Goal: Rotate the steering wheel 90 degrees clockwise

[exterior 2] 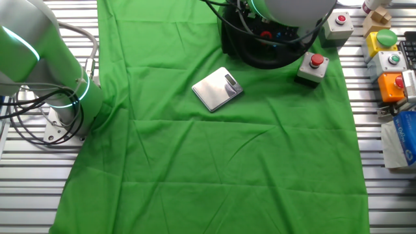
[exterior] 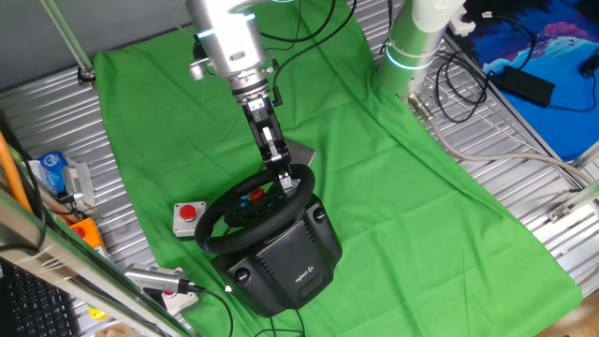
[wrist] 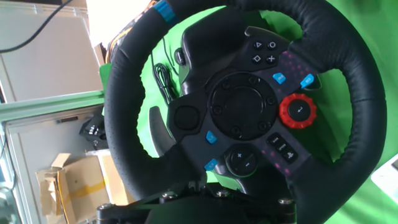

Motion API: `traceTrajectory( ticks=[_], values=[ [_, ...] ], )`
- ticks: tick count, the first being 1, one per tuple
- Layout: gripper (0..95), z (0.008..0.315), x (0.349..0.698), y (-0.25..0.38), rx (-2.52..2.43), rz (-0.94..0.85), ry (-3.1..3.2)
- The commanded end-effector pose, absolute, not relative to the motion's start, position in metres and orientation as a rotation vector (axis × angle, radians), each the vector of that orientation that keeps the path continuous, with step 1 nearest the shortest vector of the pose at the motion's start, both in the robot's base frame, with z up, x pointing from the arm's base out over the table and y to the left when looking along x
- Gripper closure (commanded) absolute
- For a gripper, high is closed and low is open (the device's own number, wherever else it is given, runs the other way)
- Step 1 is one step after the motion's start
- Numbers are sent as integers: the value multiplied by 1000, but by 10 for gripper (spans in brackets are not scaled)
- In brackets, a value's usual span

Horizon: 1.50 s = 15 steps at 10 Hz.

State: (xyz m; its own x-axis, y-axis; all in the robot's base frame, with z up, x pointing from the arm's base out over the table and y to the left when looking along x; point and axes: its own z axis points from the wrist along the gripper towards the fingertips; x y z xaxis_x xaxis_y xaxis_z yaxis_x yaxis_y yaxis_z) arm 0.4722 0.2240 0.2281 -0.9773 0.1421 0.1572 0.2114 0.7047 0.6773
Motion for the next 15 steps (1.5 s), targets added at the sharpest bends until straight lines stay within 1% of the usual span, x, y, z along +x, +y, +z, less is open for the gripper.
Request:
traceTrajectory(
  ticks=[1,6,9,10,11,12,14,15],
  values=[
    [950,226,472,221,-286,-1137,-2815],
    [950,221,474,215,-201,-1093,-2855],
    [950,213,475,205,-105,-1052,-2887],
    [950,212,476,204,-60,-1020,-2899],
    [950,207,478,199,87,-912,-2938],
    [950,204,481,193,180,-858,-2949],
    [950,199,488,178,320,-791,-2957],
    [950,196,493,168,449,-706,-2966]
  ],
)
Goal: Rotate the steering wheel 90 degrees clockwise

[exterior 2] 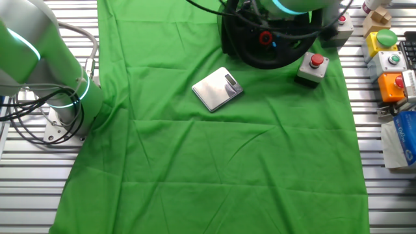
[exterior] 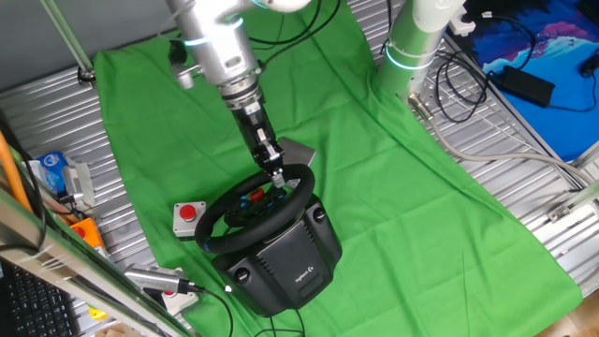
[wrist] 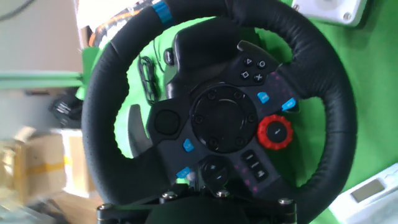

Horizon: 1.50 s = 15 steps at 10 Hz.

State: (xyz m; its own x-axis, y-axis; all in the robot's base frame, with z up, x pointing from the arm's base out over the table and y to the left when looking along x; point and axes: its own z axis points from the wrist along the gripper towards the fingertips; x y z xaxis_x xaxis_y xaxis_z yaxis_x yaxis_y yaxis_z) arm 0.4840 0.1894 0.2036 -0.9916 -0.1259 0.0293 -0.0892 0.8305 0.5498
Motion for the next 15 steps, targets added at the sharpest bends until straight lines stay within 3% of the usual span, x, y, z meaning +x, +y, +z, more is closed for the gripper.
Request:
traceTrajectory(
  ticks=[1,7,15],
  values=[
    [950,193,498,159,560,-623,-2971],
    [950,181,522,124,892,-402,-2936],
    [950,180,521,124,780,-365,-2958]
  ],
)
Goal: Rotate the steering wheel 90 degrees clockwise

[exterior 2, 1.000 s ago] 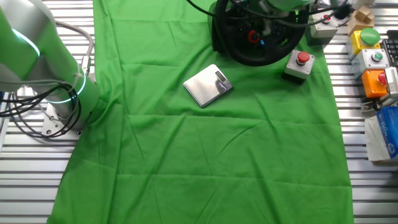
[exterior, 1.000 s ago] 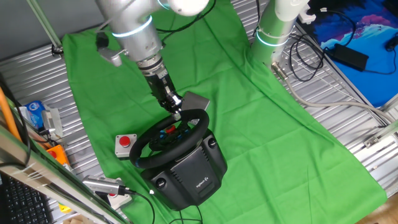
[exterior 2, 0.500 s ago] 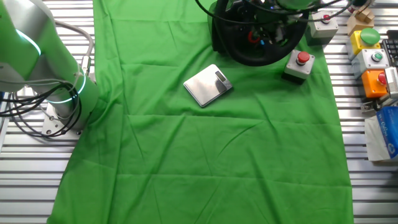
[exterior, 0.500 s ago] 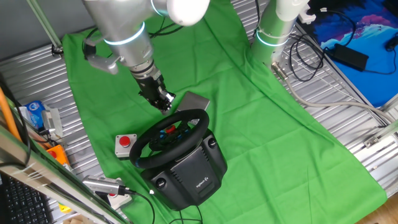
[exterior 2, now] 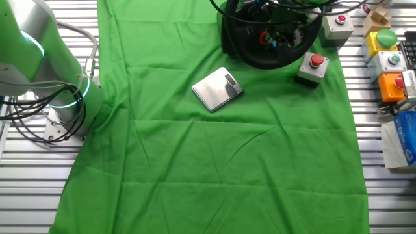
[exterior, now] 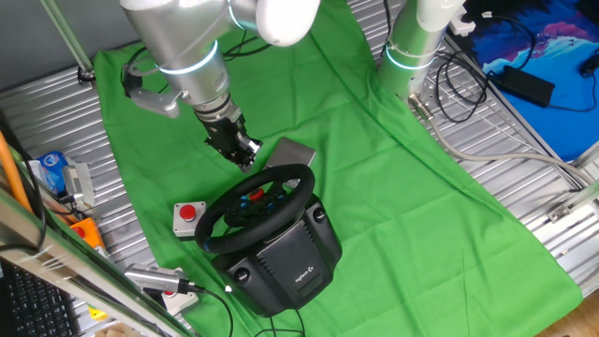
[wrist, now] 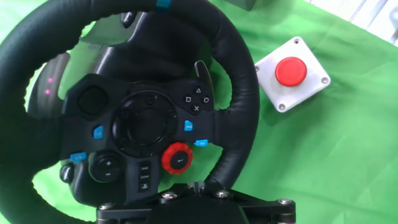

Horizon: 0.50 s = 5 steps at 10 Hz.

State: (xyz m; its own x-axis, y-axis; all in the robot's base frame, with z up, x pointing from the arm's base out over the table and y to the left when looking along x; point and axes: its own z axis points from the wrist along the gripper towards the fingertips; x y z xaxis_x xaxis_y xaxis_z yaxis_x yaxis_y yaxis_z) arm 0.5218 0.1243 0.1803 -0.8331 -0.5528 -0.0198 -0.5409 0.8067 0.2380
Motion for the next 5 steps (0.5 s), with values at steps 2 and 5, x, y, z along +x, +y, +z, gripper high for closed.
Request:
traceTrajectory(
  ticks=[2,5],
  values=[
    [950,180,521,124,624,-373,-2976],
    [950,180,521,124,460,-370,-2992]
  ],
)
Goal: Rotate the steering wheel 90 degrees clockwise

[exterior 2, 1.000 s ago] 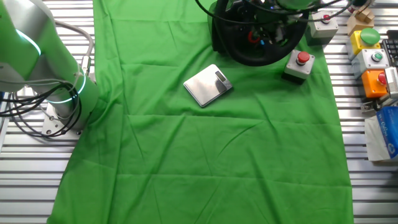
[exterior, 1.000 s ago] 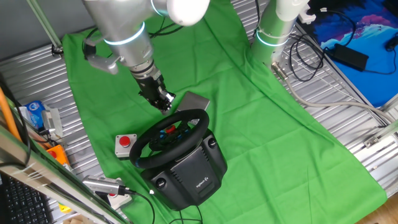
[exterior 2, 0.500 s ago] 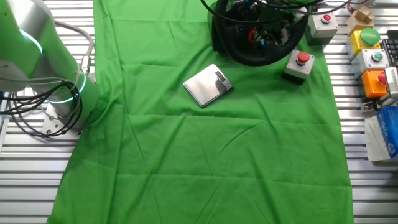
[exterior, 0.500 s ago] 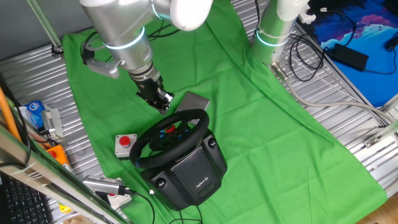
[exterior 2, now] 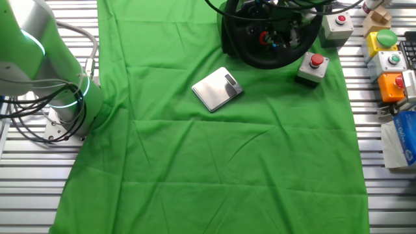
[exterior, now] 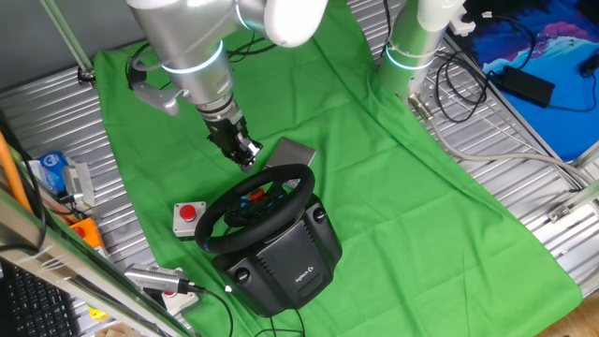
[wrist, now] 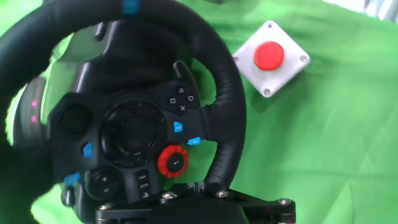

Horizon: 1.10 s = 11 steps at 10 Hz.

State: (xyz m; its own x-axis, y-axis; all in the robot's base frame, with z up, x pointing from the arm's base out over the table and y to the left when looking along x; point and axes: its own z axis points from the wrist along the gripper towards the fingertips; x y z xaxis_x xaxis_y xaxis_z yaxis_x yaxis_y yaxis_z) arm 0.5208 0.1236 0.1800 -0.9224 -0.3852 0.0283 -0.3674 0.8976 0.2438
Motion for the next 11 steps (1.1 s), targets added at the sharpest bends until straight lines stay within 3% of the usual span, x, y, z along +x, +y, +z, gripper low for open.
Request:
traceTrajectory(
  ticks=[1,6,11],
  values=[
    [950,180,521,124,443,-367,-2989],
    [950,176,521,110,620,-311,-2941],
    [950,139,516,33,866,-354,-2901]
  ],
)
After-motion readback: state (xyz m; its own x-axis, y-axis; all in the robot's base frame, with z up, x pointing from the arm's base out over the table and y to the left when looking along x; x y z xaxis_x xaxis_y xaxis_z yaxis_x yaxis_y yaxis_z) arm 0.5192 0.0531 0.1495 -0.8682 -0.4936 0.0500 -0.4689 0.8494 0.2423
